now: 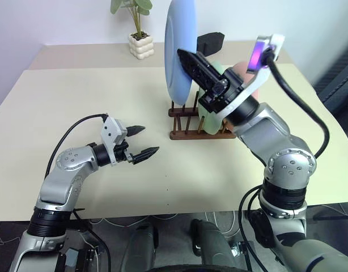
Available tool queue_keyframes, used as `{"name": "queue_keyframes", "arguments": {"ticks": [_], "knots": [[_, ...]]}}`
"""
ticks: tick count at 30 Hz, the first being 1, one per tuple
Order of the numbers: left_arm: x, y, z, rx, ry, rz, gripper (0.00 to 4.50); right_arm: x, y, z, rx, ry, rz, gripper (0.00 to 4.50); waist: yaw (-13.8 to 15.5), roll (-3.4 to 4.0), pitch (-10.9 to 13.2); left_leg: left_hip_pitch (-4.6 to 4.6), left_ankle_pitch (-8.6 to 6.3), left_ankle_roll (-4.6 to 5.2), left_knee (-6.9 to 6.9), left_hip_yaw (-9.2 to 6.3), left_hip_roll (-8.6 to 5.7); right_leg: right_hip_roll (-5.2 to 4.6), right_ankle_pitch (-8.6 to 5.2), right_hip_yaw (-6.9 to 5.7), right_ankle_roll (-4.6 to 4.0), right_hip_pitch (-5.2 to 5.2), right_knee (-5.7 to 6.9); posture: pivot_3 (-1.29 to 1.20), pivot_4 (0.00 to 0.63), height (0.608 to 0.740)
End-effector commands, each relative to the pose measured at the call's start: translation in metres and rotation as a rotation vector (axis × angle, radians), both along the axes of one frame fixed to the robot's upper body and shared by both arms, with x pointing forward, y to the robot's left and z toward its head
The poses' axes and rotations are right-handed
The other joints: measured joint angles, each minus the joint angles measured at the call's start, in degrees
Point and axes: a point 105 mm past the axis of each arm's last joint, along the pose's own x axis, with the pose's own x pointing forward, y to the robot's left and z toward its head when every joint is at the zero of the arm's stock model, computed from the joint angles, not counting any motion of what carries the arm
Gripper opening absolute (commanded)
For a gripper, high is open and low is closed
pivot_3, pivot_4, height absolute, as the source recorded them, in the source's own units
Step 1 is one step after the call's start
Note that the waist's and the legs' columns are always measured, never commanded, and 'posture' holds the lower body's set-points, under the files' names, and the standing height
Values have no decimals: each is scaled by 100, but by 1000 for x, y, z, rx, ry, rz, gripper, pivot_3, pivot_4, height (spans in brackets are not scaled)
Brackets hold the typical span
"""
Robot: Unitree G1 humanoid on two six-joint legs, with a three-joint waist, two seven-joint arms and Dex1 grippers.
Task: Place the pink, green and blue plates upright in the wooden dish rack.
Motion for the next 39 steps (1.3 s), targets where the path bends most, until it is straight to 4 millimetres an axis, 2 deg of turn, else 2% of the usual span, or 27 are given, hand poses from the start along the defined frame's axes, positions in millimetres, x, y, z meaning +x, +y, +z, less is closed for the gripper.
{"name": "queue_keyframes", "arguments": {"ticks": [1,7,18,26,29,34,39], "knots": [[0,2,9,6,-48,-4,4500,-1,1,0,29,33,8,11,0,0,0,0,0,0,0,0,0,0,0,0,0,0,0,0,150,740],[-2,-2,8,-2,-46,-11,4500,20,-11,-19,60,197,-69,11,6,0,0,-4,0,0,0,1,0,-1,0,0,0,-1,-2,0,150,740],[-4,2,4,-4,-40,-8,4500,26,-15,-23,79,246,-82,11,-13,0,0,-10,0,0,-1,1,2,3,0,1,1,-9,-2,0,150,740],[-4,1,2,-3,-40,-14,4500,35,-18,-35,83,339,-104,11,-12,0,0,-17,0,0,-1,0,2,2,0,1,0,-14,-4,0,150,740],[-4,-2,3,-5,-42,-18,4500,35,-19,-36,83,346,-110,1020,-12,0,0,-19,0,0,-1,0,2,3,0,1,0,-17,-4,0,150,740],[-5,-10,10,-10,-48,-26,4500,34,-18,-34,67,328,-113,3464,-12,0,0,-22,0,0,-1,0,2,3,1,1,1,-19,-4,0,150,740],[-6,-13,14,-11,-47,-25,4500,31,-17,-28,8,266,-124,3464,-8,0,0,-23,0,0,0,0,2,3,1,1,1,-19,-4,0,150,740]]}}
